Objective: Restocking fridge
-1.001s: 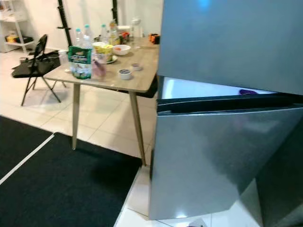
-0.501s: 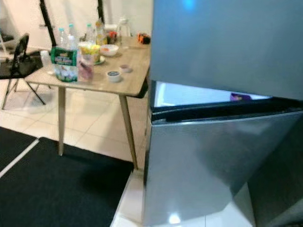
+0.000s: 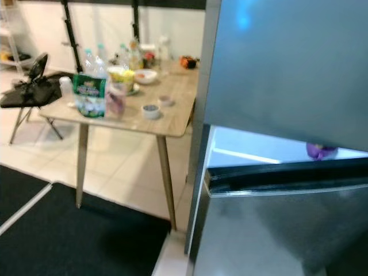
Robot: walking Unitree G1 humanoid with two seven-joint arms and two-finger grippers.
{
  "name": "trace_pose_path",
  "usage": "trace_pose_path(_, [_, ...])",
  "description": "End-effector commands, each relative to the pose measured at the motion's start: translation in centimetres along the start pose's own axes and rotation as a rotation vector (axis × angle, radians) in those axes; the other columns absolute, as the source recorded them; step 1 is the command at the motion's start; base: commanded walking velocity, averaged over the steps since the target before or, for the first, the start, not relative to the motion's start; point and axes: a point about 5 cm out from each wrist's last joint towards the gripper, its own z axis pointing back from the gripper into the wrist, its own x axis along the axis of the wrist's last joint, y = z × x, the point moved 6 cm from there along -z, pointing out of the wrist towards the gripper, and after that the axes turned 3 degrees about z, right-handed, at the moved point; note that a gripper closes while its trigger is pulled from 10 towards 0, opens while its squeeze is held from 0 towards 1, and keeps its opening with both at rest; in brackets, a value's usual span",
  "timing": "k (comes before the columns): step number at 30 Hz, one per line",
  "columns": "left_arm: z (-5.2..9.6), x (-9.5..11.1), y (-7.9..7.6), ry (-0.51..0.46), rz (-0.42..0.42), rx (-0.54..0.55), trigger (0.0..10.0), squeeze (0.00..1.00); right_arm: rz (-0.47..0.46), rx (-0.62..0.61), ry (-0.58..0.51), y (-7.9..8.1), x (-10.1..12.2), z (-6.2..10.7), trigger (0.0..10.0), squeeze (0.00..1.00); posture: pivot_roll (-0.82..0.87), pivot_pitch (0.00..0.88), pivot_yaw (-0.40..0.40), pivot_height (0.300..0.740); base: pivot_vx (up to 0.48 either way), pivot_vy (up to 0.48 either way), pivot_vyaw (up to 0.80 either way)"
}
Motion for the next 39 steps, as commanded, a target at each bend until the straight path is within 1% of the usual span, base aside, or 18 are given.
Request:
trace_pose_path(1, [0.1,-0.9,-0.1,0.026,0.006,0.003,10.0,0.00,-0.033,-0.033,-0.001,-1.0,0.0,0.1,10.0,0.00,-0.09,0.023,0.001,0.740,0.000,0.000,0.00])
trace_pose_path(2, [0.1,-0.9,-0.1,0.026,0.006,0.003,10.0,0.00,-0.033,-0.033,-0.001,-1.0,0.0,0.1,10.0,0.00,-0.09,0.023,0.001,0.740,0.000,0.000,0.00])
trace_pose_path(3, [0.1,-0.9,-0.1,0.026,0.004,0.002,10.0,0.00,-0.066,-0.048,-0.004,-1.4,0.0,0.1,10.0,0.00,-0.09,0.023,0.001,0.740,0.000,0.000,0.00])
trace_pose_path(6, [0.1,-0.9,-0.2,0.028,0.005,0.001,10.0,0.00,-0.207,-0.082,-0.023,-2.6,0.3,0.2,10.0,0.00,-0.09,0.022,0.000,0.740,0.000,0.000,0.00])
trace_pose_path(7, [0.1,-0.9,-0.2,0.028,0.005,0.001,10.0,0.00,-0.207,-0.082,-0.023,-2.6,0.3,0.2,10.0,0.00,-0.09,0.022,0.000,0.740,0.000,0.000,0.00])
trace_pose_path(9, [0.1,-1.0,-0.2,0.029,0.004,0.000,10.0,0.00,-0.246,-0.092,-0.036,-3.0,0.6,0.2,10.0,0.00,-0.09,0.022,0.000,0.740,0.000,0.000,-0.77])
trace_pose_path(15, [0.1,-0.9,-0.3,0.028,0.006,-0.003,10.0,0.00,-0.228,-0.093,-0.048,-3.2,1.0,0.2,10.0,0.00,-0.09,0.020,-0.003,0.740,0.000,0.000,-0.77])
trace_pose_path(22, [0.0,-1.0,-0.4,0.029,0.004,-0.007,10.0,0.00,-0.215,-0.088,-0.093,-3.4,2.9,0.2,10.0,0.00,-0.09,0.017,-0.004,0.740,0.000,0.000,-0.77])
trace_pose_path(25, [0.0,-0.9,-0.5,0.028,0.004,-0.008,10.0,0.00,-0.193,-0.078,-0.126,-3.3,4.1,0.2,10.0,0.00,-0.09,0.014,-0.005,0.740,0.000,0.000,-0.18])
trace_pose_path(28, [0.0,-0.9,-0.5,0.029,0.001,-0.008,10.0,0.00,-0.250,0.003,-0.195,-2.2,5.9,0.2,10.0,0.00,-0.09,0.011,-0.004,0.740,0.000,0.000,0.00])
trace_pose_path(29, [0.0,-0.9,-0.5,0.029,0.001,-0.008,10.0,0.00,-0.250,0.003,-0.195,-2.2,5.9,0.2,10.0,0.00,-0.09,0.011,-0.004,0.740,0.000,0.000,0.00])
trace_pose_path(31, [0.0,-0.9,-0.5,0.029,0.000,-0.008,10.0,0.00,-0.316,0.076,-0.299,-1.4,8.3,0.5,10.0,0.00,-0.09,0.011,-0.004,0.740,0.000,0.000,0.00])
trace_pose_path(33, [0.0,-0.9,-0.5,0.028,0.001,-0.009,10.0,0.00,-0.434,0.142,-0.418,-1.5,11.3,1.2,10.0,0.00,-0.09,0.013,-0.005,0.740,0.000,0.000,0.00])
trace_pose_path(34, [0.0,-0.9,-0.5,0.028,0.002,-0.009,10.0,0.00,-0.477,0.166,-0.459,-1.5,12.3,1.4,10.0,0.00,-0.09,0.015,-0.004,0.740,0.000,0.000,0.00])
trace_pose_path(35, [0.0,-0.9,-0.5,0.028,0.002,-0.009,10.0,0.00,-0.477,0.166,-0.459,-1.5,12.3,1.4,10.0,0.00,-0.09,0.015,-0.004,0.740,0.000,0.000,0.00])
trace_pose_path(36, [0.0,-0.9,-0.5,0.029,0.002,-0.010,10.0,0.00,-0.512,0.195,-0.503,-1.6,13.4,1.8,10.0,0.00,-0.09,0.015,-0.004,0.740,0.000,0.000,0.00])
trace_pose_path(37, [0.0,-0.9,-0.5,0.029,0.001,-0.011,10.0,0.00,-0.521,0.230,-0.534,-1.4,14.5,2.1,10.0,0.00,-0.09,0.017,-0.003,0.740,0.000,0.000,0.00])
trace_pose_path(39, [0.0,-0.9,-0.6,0.030,0.000,-0.013,10.0,0.00,-0.509,0.284,-0.566,-0.8,15.8,2.5,10.0,0.00,-0.09,0.017,-0.003,0.740,0.000,0.000,0.00])
